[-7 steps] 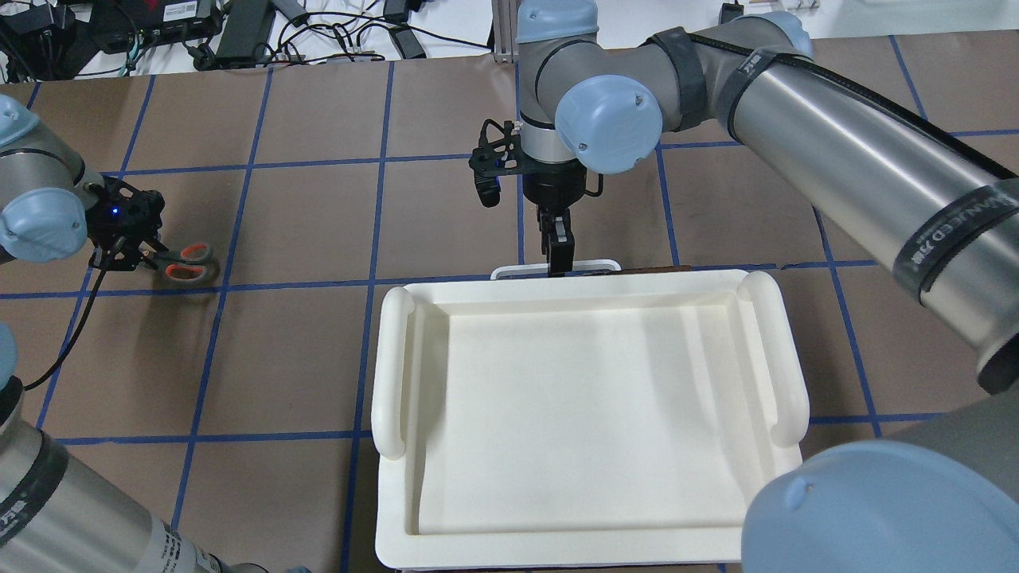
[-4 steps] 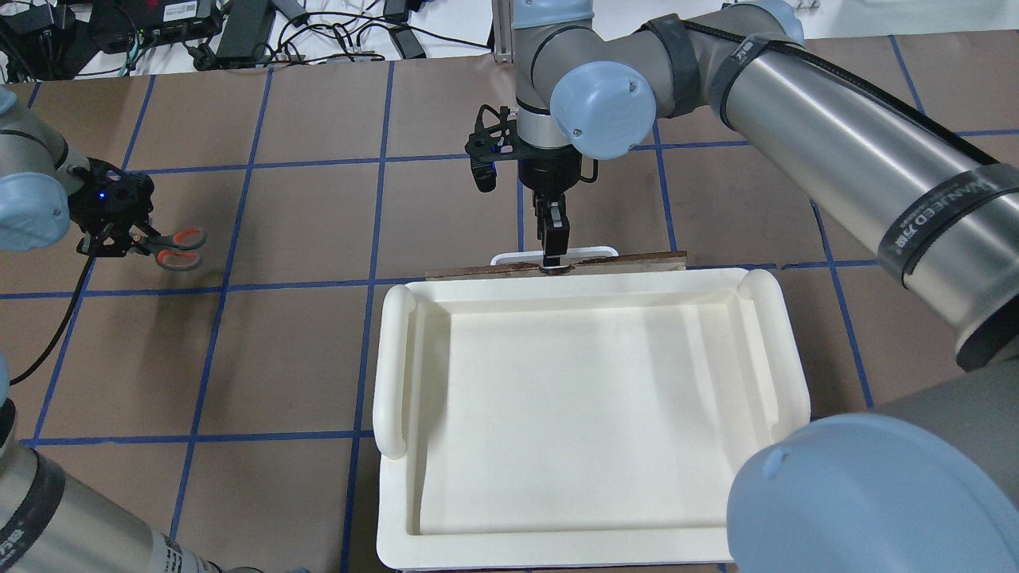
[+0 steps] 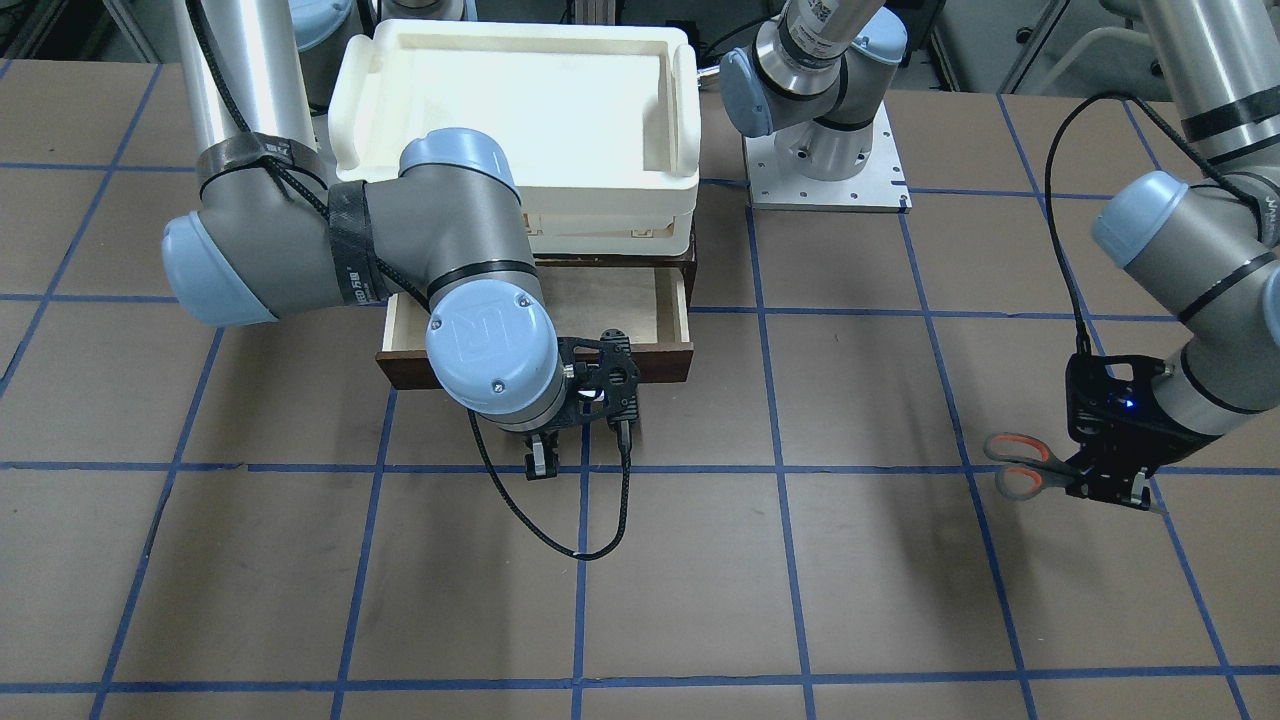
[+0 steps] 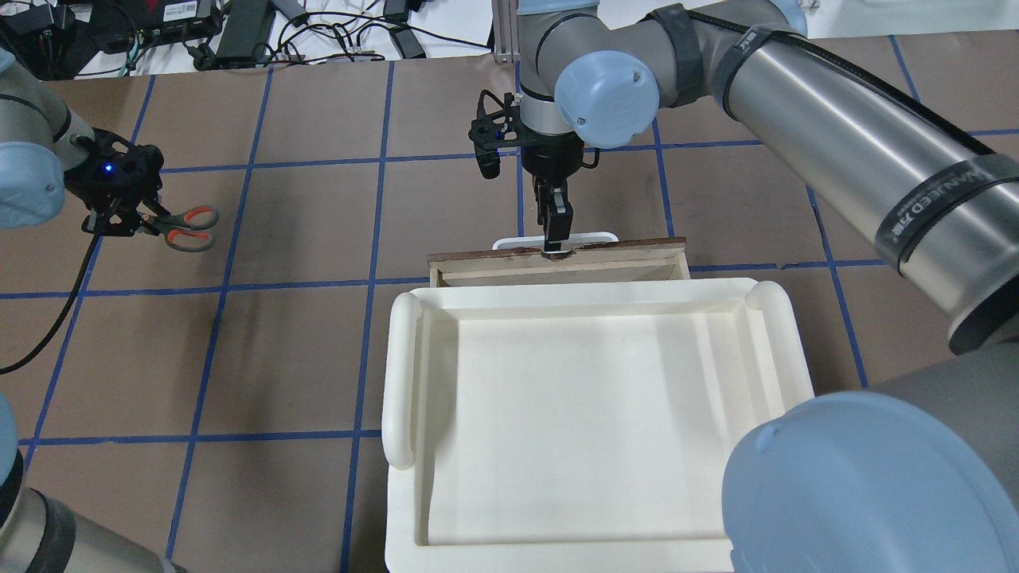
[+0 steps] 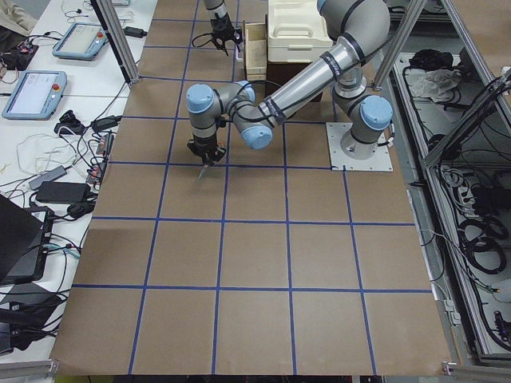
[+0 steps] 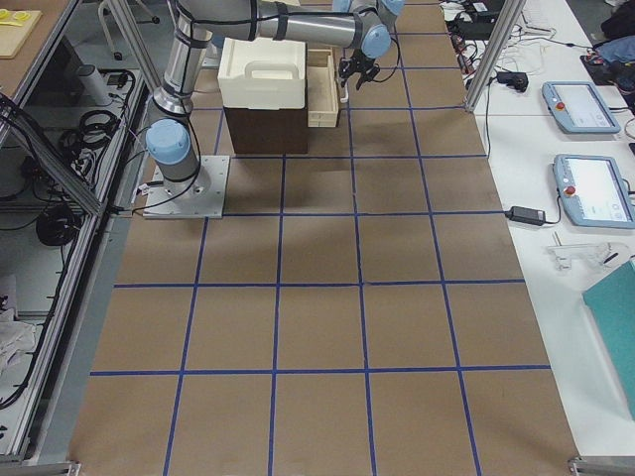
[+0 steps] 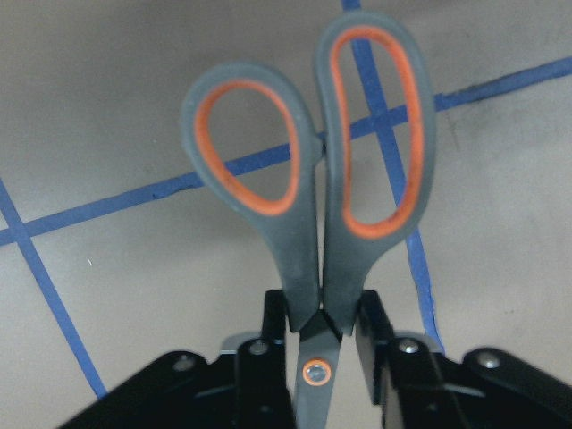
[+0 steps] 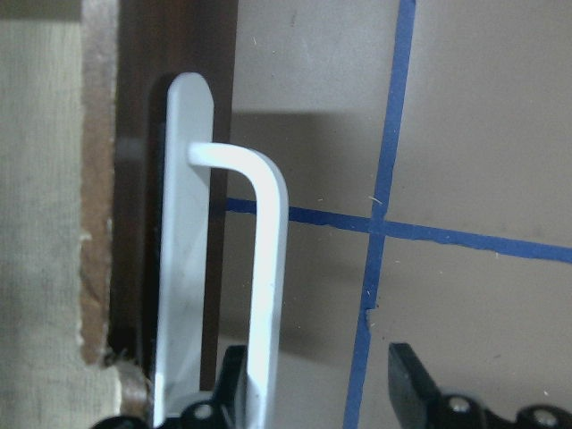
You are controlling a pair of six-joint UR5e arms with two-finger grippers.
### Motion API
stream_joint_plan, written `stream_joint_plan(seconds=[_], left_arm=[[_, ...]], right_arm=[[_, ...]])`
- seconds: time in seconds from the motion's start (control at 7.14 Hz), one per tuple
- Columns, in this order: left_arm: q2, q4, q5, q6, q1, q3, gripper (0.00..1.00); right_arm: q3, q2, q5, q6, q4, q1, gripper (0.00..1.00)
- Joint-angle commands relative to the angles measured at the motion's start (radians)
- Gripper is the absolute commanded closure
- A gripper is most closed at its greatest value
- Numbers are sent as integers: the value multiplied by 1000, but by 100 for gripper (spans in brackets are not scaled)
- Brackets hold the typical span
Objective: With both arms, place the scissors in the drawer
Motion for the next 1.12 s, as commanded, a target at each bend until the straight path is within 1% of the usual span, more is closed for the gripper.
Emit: stream_joint_plan(seconds=[0.0, 0.28, 0.42, 0.7, 0.98], left_arm=[[34, -112, -5, -48, -23, 52, 99], [37, -198, -6, -89, -75, 128, 99], [39, -227, -6, -91, -78, 151, 99], [49, -241, -8, -93, -84, 154, 99], [85, -278, -8, -93, -122, 154, 99]], right_arm=[[-37, 24, -2, -5, -6, -3, 39], [-66, 41, -2, -24, -31, -4, 39], [-71, 45, -2, -31, -39, -4, 39], [-74, 58, -2, -37, -77, -10, 39], [-89, 72, -2, -55, -95, -18, 39]])
